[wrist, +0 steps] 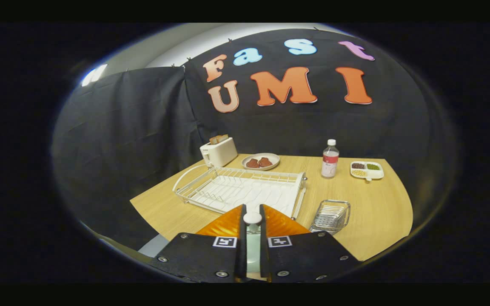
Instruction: Take the plate from the dish rack, then take the spoon from the basket and place it into the plate.
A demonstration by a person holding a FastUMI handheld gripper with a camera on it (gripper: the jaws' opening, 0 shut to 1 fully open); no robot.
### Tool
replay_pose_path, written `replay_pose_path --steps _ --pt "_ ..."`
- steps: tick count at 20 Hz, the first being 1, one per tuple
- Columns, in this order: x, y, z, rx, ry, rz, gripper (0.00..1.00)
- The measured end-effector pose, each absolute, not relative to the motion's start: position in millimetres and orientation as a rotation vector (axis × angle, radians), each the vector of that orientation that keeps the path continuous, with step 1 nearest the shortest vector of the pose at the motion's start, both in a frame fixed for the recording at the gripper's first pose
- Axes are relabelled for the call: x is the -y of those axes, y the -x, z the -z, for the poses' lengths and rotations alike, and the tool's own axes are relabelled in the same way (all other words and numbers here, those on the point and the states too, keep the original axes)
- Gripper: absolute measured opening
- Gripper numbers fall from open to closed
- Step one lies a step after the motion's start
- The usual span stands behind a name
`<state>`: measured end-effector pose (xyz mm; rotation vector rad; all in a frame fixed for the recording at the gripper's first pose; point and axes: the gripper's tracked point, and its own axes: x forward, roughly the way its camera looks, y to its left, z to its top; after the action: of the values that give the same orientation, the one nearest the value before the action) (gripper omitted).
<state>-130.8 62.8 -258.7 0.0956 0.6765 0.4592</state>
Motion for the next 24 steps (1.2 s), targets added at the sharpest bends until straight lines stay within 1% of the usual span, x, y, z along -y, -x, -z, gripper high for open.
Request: replay_pose_path --steps 8,14,15,20,24 --pt "-97 137 302 -0.697 -0.116 -0.540 0.12" --pt "-93 155 332 -0.737 -0.102 -0.547 0.12" --pt "-91 162 337 -0.767 -0.115 -0.551 0.12" --pt "-68 193 358 -0.877 -0.184 -0.523 0.13" --pt "-59 208 375 -0.922 -0.212 -0.490 0.14"
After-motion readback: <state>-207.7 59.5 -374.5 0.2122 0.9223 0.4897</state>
